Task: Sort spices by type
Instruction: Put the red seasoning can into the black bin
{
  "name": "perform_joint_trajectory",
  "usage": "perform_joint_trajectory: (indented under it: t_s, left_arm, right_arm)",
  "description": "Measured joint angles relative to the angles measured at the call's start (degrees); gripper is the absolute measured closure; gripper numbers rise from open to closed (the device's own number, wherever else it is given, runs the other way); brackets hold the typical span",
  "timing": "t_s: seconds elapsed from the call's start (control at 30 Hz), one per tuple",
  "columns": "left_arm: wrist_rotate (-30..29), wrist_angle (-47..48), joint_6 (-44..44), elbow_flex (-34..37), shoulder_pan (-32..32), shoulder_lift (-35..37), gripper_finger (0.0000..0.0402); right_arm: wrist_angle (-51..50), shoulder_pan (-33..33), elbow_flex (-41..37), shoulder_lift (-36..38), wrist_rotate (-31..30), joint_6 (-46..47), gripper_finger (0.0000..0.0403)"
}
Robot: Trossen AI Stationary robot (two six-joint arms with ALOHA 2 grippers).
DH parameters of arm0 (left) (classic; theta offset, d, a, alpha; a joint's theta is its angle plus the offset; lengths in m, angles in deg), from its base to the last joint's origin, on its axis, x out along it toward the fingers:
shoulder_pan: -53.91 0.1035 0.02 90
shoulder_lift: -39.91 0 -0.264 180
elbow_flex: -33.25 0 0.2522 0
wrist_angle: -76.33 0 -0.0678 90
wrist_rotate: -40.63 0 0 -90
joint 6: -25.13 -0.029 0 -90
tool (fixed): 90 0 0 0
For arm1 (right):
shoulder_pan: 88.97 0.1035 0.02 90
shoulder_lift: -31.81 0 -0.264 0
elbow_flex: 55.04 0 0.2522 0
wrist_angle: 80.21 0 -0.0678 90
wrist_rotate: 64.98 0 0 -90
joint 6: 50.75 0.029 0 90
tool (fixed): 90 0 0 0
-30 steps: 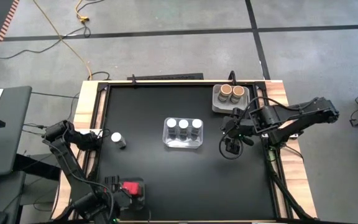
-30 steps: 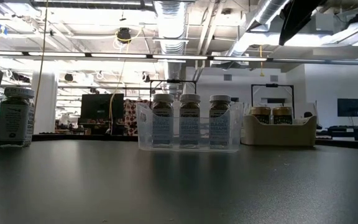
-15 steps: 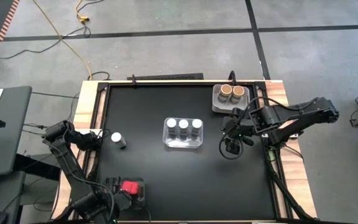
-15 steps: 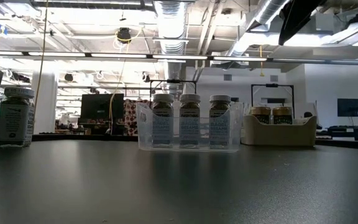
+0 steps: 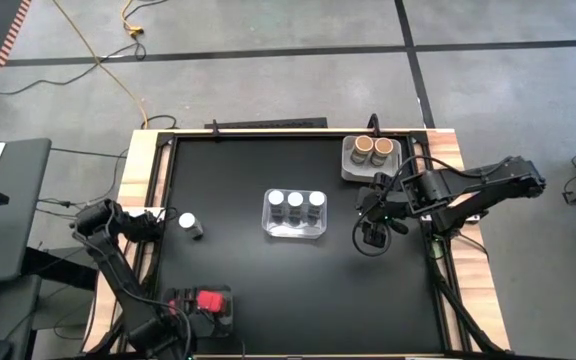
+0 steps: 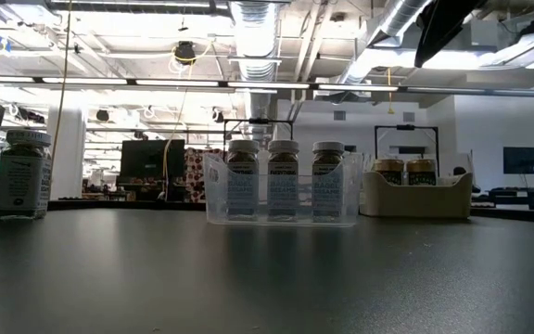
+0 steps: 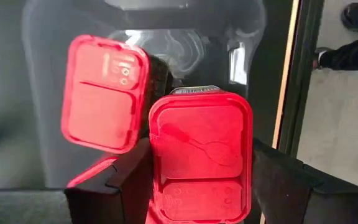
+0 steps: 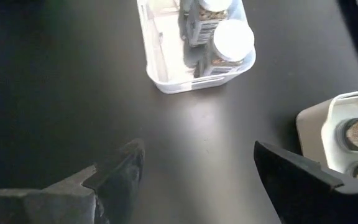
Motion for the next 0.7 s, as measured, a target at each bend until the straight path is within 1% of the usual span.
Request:
perform_joint_trajectory:
  t_s: [0.07, 0.37, 0.7]
  left_arm:
    - [0.62, -1.89, 0.41, 1.43, 0.0, 0.0, 0.0176]
    - [0.86, -4.81, -1.31, 5.53, -0.22, -0.01, 0.0175]
    - [1.25, -5.39, -1.07, 5.79, 0.88, -0.02, 0.0175]
  right_arm:
    - [0.03, 0.0, 0.0, 0.0, -0.07, 0.0, 0.0072]
    - [0.13, 0.0, 0.0, 0.0, -0.16, 0.0, 0.0072]
    - [0.12, 0.0, 0.0, 0.0, -0.18, -0.3, 0.0072]
